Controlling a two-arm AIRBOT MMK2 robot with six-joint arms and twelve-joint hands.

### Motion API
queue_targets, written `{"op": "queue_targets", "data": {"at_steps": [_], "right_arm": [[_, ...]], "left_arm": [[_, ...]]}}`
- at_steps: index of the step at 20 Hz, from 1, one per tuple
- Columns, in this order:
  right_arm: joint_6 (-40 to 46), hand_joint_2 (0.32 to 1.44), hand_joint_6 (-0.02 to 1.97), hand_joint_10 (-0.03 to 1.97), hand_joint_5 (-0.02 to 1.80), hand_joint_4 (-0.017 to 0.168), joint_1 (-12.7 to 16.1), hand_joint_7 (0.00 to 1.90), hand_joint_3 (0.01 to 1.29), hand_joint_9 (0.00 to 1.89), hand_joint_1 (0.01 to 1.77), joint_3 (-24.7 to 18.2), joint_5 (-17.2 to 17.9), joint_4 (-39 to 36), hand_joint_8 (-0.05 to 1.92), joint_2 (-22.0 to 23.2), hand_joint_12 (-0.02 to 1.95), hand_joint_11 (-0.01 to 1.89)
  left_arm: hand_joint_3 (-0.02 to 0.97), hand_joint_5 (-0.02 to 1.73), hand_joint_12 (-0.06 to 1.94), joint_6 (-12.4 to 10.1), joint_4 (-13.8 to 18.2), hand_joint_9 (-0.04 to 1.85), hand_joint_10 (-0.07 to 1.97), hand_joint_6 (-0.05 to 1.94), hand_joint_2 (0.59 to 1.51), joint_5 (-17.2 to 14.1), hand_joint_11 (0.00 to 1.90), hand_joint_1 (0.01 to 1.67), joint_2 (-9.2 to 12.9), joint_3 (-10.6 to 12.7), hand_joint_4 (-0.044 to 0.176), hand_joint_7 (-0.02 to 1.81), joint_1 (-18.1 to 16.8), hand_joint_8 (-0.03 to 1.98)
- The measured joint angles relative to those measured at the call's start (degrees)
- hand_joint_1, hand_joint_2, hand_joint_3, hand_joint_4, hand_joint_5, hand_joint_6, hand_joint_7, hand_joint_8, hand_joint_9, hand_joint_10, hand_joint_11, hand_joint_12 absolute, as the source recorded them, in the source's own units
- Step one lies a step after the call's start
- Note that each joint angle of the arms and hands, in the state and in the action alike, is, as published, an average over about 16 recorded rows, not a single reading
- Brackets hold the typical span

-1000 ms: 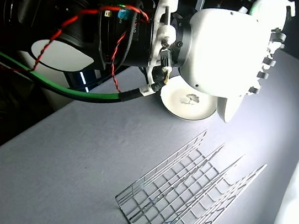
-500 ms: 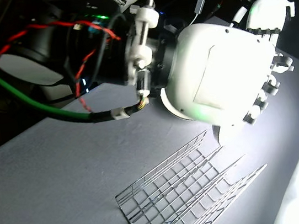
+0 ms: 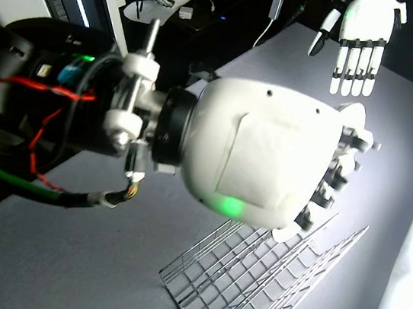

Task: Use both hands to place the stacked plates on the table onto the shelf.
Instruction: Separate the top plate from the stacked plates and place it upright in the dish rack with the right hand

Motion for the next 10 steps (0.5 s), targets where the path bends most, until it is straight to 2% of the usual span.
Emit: {"op": "queue_targets", "data": {"at_steps": [5, 10], "right_arm": [[-0.1, 1.05, 1.07, 1.09, 0.79, -0.008, -2.9, 0.88, 0.01, 0.91, 1.48, 0.7, 1.8, -0.1, 0.97, 1.2, 1.55, 0.82], [-0.1, 1.05, 1.09, 1.09, 0.79, -0.008, -7.3, 0.88, 0.01, 0.91, 1.47, 1.7, 4.6, -0.8, 0.97, 2.0, 1.54, 0.82]], "left_arm": [[0.008, 0.07, 0.08, -1.0, -0.1, 0.06, 0.01, 0.01, 1.171, -0.3, 0.05, 0.01, -0.1, -0.9, -0.001, 0.06, 0.1, 0.01], [0.008, 0.06, 0.08, -2.6, -0.6, 0.05, 0.01, 0.01, 1.171, -0.7, 0.05, 0.01, -0.7, -2.8, -0.001, 0.06, 0.2, 0.01]]}}
